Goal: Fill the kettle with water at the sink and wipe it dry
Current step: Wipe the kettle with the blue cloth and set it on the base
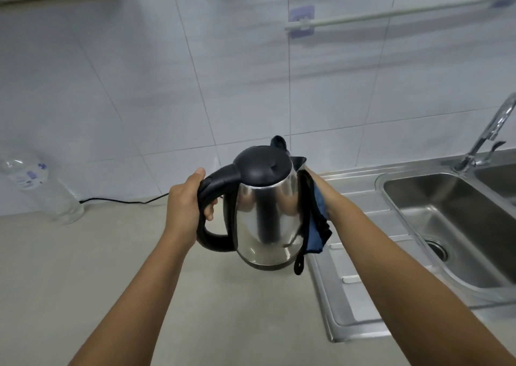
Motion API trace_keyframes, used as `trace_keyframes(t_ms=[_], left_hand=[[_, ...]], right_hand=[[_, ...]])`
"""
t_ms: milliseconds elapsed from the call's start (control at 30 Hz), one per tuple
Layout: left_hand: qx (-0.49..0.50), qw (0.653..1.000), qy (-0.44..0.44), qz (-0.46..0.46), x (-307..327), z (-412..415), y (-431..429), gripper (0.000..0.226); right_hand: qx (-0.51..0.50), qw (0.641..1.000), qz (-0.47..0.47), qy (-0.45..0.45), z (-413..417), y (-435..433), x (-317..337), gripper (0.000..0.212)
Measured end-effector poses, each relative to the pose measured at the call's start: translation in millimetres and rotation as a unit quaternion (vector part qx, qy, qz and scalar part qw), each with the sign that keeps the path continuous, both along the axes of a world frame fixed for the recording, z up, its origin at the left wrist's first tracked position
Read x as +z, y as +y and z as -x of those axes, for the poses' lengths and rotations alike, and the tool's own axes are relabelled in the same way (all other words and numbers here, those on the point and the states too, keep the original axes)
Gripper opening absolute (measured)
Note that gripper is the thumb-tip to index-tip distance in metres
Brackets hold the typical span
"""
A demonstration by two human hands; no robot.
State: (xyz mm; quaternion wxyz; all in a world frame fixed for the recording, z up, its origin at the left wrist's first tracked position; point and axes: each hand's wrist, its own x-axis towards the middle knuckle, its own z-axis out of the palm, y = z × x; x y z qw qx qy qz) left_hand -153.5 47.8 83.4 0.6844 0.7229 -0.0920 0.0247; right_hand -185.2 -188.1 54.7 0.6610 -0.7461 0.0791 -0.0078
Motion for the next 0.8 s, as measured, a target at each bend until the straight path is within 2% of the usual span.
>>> trace_keyframes(t_ms=[100, 167, 200, 267, 333, 400, 433, 500, 567, 633, 700, 800], left_hand=[[0.019, 0.999, 0.019, -0.02, -23.1, -5.7, -7.8, 0.053], [0.04, 0.998, 0.045, -0.019, -42.7, -8.1, -14.0, 0.052], [0.048, 0.997, 0.062, -0.008, -53.0, -8.9, -16.9, 0.05], [0.051, 0.995, 0.088, 0.013, -70.6, -8.3, -21.9, 0.046], [0.034, 0.994, 0.102, 0.011, -83.5, -7.8, -27.3, 0.046], [0.017, 0.994, 0.112, 0.012, -91.5, -7.1, -32.7, 0.046], [0.012, 0.993, 0.117, 0.014, -94.5, -7.5, -34.8, 0.047], [0.007, 0.993, 0.122, 0.01, -98.7, -9.3, -37.2, 0.048], [0.004, 0.993, 0.12, -0.001, -102.2, -11.8, -37.9, 0.048], [-0.002, 0.993, 0.121, -0.013, -106.3, -13.1, -37.7, 0.048], [-0.001, 0.991, 0.131, -0.018, -112.9, -14.5, -34.4, 0.049], [0.011, 0.991, 0.135, -0.019, -119.4, -19.4, -27.9, 0.048]], right_hand=[[-0.077, 0.994, -0.054, 0.056, 12.4, 3.1, -36.5, 0.038], [-0.143, 0.974, -0.142, 0.101, 28.1, 13.6, -67.7, 0.05], [-0.171, 0.967, -0.153, 0.111, 34.7, 20.4, -80.6, 0.059], [-0.224, 0.966, -0.085, 0.1, 43.7, 34.4, -101.6, 0.071], [-0.262, 0.963, 0.009, 0.056, 50.4, 50.3, -106.0, 0.069], [-0.278, 0.957, 0.087, 0.005, 57.4, 61.7, -102.4, 0.081], [-0.282, 0.953, 0.106, -0.017, 57.3, 61.9, -101.0, 0.089], [-0.298, 0.951, 0.086, -0.018, 46.2, 50.4, -103.0, 0.097], [-0.304, 0.952, -0.001, 0.025, 30.8, 30.4, -107.4, 0.097], [-0.279, 0.951, -0.102, 0.086, 14.9, 8.3, -112.0, 0.085], [-0.22, 0.956, -0.137, 0.138, 2.8, -9.9, -114.3, 0.061], [-0.172, 0.957, -0.148, 0.182, -8.9, -15.7, -112.8, 0.042]])
